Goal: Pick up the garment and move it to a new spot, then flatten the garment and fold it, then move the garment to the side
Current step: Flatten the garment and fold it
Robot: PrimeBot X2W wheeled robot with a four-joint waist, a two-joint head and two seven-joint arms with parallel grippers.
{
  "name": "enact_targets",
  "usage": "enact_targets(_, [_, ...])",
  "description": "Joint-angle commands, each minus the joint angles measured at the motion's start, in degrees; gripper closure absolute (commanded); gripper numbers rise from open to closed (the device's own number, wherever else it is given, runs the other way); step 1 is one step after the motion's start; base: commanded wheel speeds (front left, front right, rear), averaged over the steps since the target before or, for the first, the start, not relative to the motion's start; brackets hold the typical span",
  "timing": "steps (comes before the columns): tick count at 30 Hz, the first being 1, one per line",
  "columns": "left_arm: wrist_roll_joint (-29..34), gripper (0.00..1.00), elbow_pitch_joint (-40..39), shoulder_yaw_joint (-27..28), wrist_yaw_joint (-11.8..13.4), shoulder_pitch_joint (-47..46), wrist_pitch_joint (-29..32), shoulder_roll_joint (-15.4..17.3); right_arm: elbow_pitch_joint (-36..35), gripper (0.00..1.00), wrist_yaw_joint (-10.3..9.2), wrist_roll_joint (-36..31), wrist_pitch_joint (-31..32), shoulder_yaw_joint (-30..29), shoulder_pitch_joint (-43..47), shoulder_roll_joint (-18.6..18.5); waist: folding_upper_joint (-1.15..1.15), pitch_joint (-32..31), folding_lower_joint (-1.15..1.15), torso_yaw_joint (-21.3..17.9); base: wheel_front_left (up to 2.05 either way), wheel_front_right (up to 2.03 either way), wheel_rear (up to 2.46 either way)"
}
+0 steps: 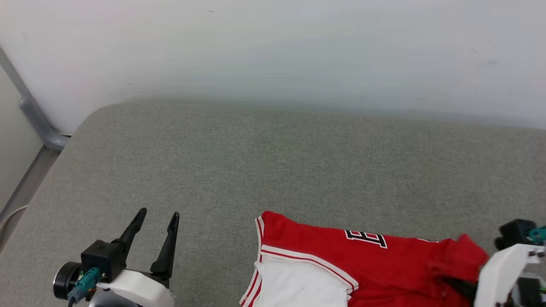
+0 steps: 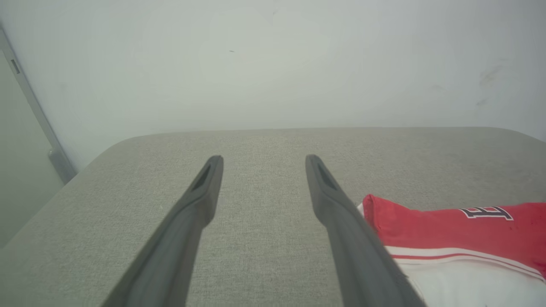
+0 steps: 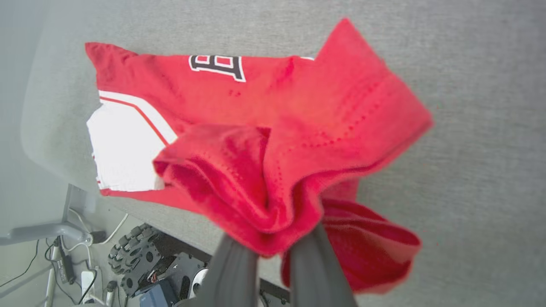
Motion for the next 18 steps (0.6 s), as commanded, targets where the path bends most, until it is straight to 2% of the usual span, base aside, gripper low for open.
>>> enact_targets(1, [-0.20,0.00,-0.30,0.56,0.23,0.96,-0.26,0.05,-1.59,1.00,-0.05,0.30,0.89,1.12,0.45,1.43,0.00,-0.26,0.00,0.29,0.00,0.00,0.00])
enact_targets(6, [-0.49,0.00,-0.76,1.45,0.46,1.81,-0.26,-0.02,-4.70,1.00,-0.05,-0.01,2.53,3.83,-1.21,7.37,0.00,-0.50,0.00,1.31,0.00,0.00,0.00])
enact_targets(7, [-0.49,0.00,-0.76,1.45,0.46,1.81,-0.26,-0.02,-4.70,1.00,-0.05,-0.01,2.53,3.83,-1.21,7.37,0.00,-0.50,0.00,1.31,0.00,0.00,0.00])
enact_targets(8, [-0.52,0.00,-0.92,1.84,0.52,1.88,-0.26,-0.07,-5.12,1.00,-0.05,-0.16,2.83,5.00,-1.79,9.68,0.00,-0.49,0.00,1.91,0.00,0.00,0.00])
enact_targets(11, [-0.50,0.00,-1.02,2.25,0.40,1.95,-0.26,-0.14,-4.35,1.00,-0.05,0.16,2.43,6.30,-2.84,12.28,0.00,-0.36,0.00,2.99,0.00,0.00,0.00])
enact_targets(15, [-0.47,0.00,-0.90,2.55,0.32,2.18,-0.20,-0.11,-2.49,1.00,-0.05,0.57,1.20,7.21,-4.11,13.09,0.00,-0.33,0.00,4.10,0.00,0.00,0.00])
enact_targets(18, [-0.41,0.00,-0.77,2.70,0.23,2.23,-0.20,-0.07,0.68,1.00,-0.04,3.40,-1.83,10.10,-5.02,13.23,0.00,-0.42,0.00,5.30,0.00,0.00,0.00])
